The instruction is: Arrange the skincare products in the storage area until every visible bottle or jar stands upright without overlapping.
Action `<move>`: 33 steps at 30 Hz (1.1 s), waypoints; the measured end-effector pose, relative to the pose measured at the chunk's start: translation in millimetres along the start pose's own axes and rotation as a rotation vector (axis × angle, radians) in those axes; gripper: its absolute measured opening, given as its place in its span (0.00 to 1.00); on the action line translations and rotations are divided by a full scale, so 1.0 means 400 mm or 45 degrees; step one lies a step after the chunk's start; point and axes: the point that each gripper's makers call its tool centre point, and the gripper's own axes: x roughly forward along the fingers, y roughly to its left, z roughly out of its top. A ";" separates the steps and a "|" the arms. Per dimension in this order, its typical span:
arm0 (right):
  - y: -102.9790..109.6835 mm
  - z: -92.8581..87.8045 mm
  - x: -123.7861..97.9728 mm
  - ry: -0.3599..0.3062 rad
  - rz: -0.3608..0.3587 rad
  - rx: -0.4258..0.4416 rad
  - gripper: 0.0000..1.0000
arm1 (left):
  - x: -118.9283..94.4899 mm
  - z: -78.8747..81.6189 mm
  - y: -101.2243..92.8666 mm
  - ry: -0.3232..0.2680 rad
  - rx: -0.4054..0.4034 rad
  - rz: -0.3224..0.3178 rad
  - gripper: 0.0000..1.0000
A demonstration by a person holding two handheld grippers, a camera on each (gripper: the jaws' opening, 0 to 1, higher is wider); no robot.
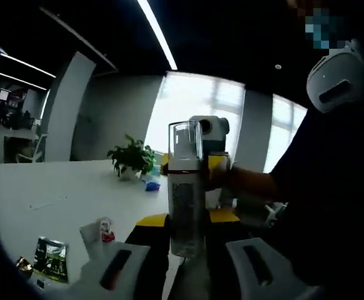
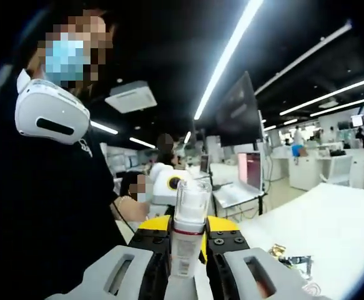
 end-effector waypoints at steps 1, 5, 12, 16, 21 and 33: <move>-0.002 -0.001 0.001 0.005 -0.009 0.000 0.12 | 0.000 -0.001 0.001 -0.001 0.013 0.007 0.20; -0.002 0.003 0.002 0.003 -0.020 -0.027 0.12 | 0.002 0.001 0.006 -0.026 0.029 0.016 0.20; -0.008 0.009 0.008 -0.005 -0.032 -0.035 0.13 | 0.007 0.008 0.016 -0.073 0.061 0.029 0.20; -0.014 -0.002 0.008 0.027 -0.044 -0.084 0.12 | 0.009 -0.001 0.024 -0.050 0.083 0.044 0.20; -0.008 -0.018 0.008 0.032 -0.025 -0.171 0.10 | 0.011 -0.015 0.030 -0.018 0.091 0.052 0.20; -0.029 -0.055 0.010 0.056 -0.031 -0.187 0.10 | 0.012 -0.045 0.048 0.007 0.042 0.094 0.23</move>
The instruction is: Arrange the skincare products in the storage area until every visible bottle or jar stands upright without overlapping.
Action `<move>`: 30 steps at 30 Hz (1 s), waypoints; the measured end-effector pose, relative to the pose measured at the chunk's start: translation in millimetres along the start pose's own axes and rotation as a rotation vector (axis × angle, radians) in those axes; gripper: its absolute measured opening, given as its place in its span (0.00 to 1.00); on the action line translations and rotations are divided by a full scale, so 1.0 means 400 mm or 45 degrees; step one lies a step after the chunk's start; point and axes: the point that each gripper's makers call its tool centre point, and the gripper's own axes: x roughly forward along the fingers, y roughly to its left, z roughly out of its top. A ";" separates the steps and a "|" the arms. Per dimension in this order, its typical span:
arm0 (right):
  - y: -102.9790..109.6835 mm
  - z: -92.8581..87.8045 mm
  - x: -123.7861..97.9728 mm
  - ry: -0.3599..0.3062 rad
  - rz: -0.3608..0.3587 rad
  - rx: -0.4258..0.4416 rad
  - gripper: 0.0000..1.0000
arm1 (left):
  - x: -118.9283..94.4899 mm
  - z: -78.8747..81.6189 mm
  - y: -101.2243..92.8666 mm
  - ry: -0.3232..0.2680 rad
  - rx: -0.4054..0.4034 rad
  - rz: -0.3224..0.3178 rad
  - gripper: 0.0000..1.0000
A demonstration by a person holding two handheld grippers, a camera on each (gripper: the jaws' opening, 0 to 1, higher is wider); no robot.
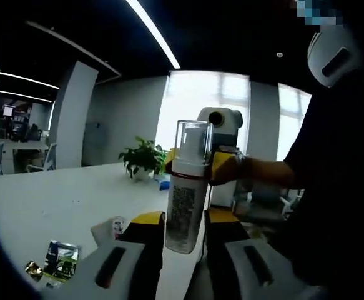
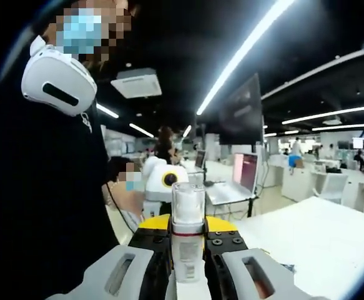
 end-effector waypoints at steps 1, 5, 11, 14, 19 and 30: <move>-0.001 -0.003 0.000 -0.002 0.000 0.007 0.10 | 0.000 -0.001 0.002 0.000 -0.001 0.007 0.25; -0.005 -0.012 -0.002 -0.011 0.004 0.026 0.10 | -0.003 -0.023 0.007 0.046 0.006 0.024 0.26; -0.007 -0.024 0.004 -0.008 0.010 0.043 0.10 | -0.006 -0.039 0.012 0.070 0.004 0.047 0.34; -0.007 -0.026 0.008 -0.012 0.010 0.052 0.10 | -0.009 -0.051 0.022 0.089 -0.003 0.077 0.45; -0.008 -0.037 0.016 -0.013 0.012 0.071 0.10 | -0.020 -0.076 0.033 0.125 -0.005 0.107 0.51; -0.018 -0.071 0.017 -0.007 0.001 0.110 0.10 | -0.066 -0.129 0.067 0.180 -0.035 0.243 0.67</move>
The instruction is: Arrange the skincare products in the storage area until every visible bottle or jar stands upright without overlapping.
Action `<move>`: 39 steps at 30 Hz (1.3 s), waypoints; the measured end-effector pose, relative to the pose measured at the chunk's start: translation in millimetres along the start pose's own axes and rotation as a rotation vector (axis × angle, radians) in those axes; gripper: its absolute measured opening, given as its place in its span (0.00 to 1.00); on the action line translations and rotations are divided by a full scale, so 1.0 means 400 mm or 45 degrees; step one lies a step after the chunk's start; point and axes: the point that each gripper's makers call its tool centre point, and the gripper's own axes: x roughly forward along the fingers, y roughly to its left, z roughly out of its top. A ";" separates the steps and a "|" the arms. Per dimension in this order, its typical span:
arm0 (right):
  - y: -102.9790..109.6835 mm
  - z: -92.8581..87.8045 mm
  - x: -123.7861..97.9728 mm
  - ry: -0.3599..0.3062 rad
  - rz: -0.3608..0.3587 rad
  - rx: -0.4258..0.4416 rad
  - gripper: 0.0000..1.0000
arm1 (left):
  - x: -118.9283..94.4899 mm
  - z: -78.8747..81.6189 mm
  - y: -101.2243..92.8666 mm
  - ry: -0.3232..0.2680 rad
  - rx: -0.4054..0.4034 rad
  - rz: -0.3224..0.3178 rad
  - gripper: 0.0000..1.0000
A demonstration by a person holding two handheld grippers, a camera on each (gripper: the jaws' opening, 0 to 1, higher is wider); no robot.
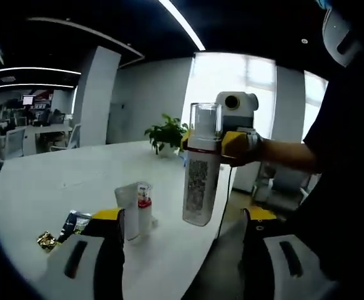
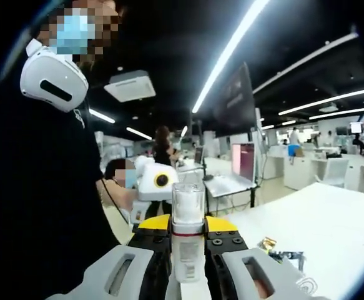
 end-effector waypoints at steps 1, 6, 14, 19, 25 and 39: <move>-0.002 -0.002 0.000 -0.001 -0.002 0.002 0.10 | -0.004 -0.004 0.004 -0.001 -0.005 0.011 0.67; -0.016 -0.016 -0.003 -0.003 -0.011 0.014 0.10 | -0.017 -0.004 0.023 -0.059 -0.052 0.059 0.81; -0.033 -0.040 0.006 0.010 -0.008 0.045 0.10 | -0.036 -0.014 0.056 -0.069 -0.074 0.129 0.86; -0.050 -0.055 0.009 0.008 -0.013 0.055 0.10 | -0.059 -0.063 0.098 -0.028 -0.092 0.210 0.93; -0.067 -0.083 0.010 0.002 -0.017 0.058 0.10 | -0.100 -0.098 0.114 -0.034 -0.152 0.267 0.99; -0.119 -0.160 -0.017 0.012 -0.074 0.028 0.10 | -0.080 -0.105 0.112 -0.016 -0.124 0.276 0.99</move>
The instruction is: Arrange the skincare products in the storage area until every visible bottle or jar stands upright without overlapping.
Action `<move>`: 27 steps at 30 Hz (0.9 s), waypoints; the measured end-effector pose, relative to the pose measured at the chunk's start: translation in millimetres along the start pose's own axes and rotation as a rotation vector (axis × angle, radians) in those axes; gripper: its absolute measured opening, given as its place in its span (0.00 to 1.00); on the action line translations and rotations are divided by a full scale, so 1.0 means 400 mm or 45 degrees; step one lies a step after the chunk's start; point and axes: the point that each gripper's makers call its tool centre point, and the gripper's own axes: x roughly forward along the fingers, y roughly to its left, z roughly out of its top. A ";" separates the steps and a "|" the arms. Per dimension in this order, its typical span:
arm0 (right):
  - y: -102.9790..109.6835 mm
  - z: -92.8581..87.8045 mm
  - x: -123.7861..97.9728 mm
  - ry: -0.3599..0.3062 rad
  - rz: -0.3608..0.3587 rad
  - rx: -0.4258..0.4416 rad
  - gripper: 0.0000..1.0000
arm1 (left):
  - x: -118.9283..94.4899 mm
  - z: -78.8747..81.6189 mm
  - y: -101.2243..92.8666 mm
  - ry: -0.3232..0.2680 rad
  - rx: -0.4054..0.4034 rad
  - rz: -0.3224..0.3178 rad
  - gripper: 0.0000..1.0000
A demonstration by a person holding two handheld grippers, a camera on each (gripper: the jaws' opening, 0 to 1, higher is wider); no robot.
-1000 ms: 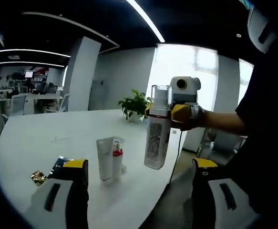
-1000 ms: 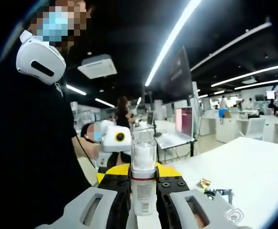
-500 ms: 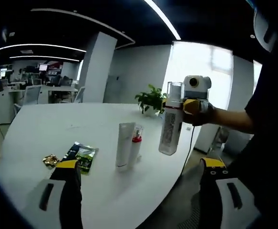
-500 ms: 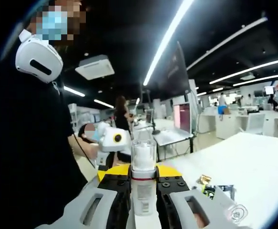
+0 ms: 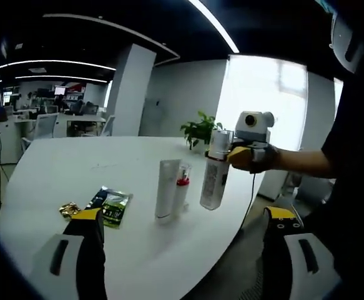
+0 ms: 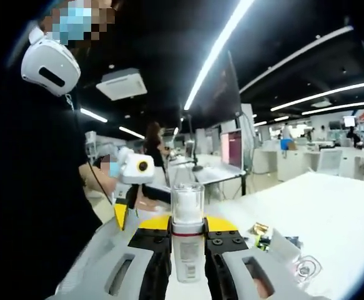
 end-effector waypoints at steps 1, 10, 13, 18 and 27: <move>-0.005 -0.004 -0.001 -0.005 -0.006 0.002 0.10 | 0.000 -0.007 -0.002 0.014 0.002 0.003 0.99; -0.049 -0.078 0.000 0.015 -0.022 -0.034 0.10 | 0.006 -0.017 0.005 0.034 -0.052 0.033 0.99; -0.062 -0.109 -0.001 0.028 -0.027 -0.047 0.10 | 0.011 -0.019 0.012 0.043 -0.046 0.039 0.99; -0.084 -0.182 0.001 0.086 -0.046 -0.095 0.10 | 0.018 -0.019 0.027 0.045 -0.061 0.050 0.99; -0.117 -0.256 0.007 0.076 -0.077 -0.088 0.10 | 0.019 -0.069 0.051 0.120 -0.050 0.063 0.99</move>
